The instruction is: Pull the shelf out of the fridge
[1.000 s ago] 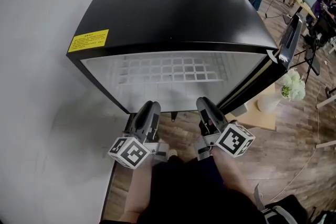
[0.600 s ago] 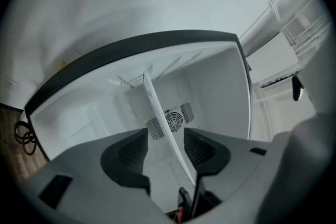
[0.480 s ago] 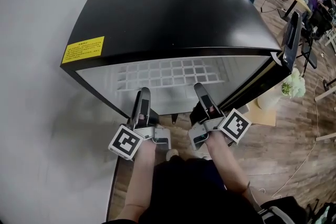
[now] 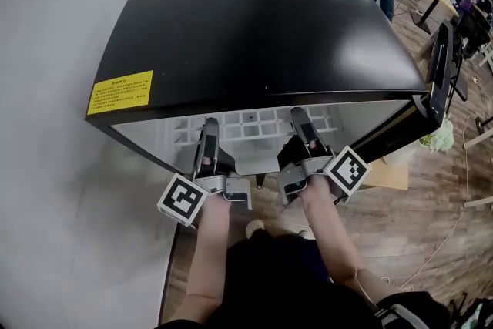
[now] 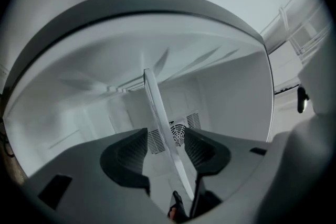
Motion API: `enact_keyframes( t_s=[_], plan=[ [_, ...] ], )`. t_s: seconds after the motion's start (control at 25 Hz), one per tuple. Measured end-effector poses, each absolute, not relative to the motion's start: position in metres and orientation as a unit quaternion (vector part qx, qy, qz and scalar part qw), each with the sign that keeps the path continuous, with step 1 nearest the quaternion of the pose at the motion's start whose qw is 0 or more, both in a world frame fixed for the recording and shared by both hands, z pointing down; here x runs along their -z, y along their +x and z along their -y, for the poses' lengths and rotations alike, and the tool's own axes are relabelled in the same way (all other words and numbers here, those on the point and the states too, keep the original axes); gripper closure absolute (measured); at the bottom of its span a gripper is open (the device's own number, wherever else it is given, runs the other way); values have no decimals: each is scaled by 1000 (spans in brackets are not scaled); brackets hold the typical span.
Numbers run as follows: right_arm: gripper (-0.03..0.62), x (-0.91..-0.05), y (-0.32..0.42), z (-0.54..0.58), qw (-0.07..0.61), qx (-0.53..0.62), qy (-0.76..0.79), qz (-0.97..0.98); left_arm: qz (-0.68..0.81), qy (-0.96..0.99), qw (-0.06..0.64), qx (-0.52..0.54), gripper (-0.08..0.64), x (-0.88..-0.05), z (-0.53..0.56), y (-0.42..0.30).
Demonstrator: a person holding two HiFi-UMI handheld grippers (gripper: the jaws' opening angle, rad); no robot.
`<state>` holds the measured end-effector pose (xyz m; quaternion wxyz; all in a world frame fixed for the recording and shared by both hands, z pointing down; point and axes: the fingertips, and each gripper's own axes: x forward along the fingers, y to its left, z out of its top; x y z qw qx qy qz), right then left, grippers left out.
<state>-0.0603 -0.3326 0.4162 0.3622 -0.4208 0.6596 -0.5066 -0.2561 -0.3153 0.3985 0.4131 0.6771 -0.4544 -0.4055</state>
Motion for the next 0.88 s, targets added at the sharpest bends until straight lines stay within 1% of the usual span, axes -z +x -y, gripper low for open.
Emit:
enact_keyframes(
  t_s=[0.28,0.32,0.4,0.44,0.6,0.88],
  plan=[
    [424,-418,-63,343,370,514,-431,-643,451,665,417,425,364,-397,332,-259],
    [441,-419,-63,344,370,515,-435,-639,452,660,419,429,375,-398,333,-260],
    [506,-421,-62,346,371,518,-443,-631,458,656,419,430,443,-398,335,-262],
    [513,-420,-62,346,372,516,-445,-630,463,656,418,425,479,-399,335,-262],
    [561,-416,-61,345,359,504,-457,-639,463,652,427,422,497,-401,334,-261],
    [571,-417,-62,344,375,525,-450,-617,465,645,434,424,505,-403,333,-262]
  ],
)
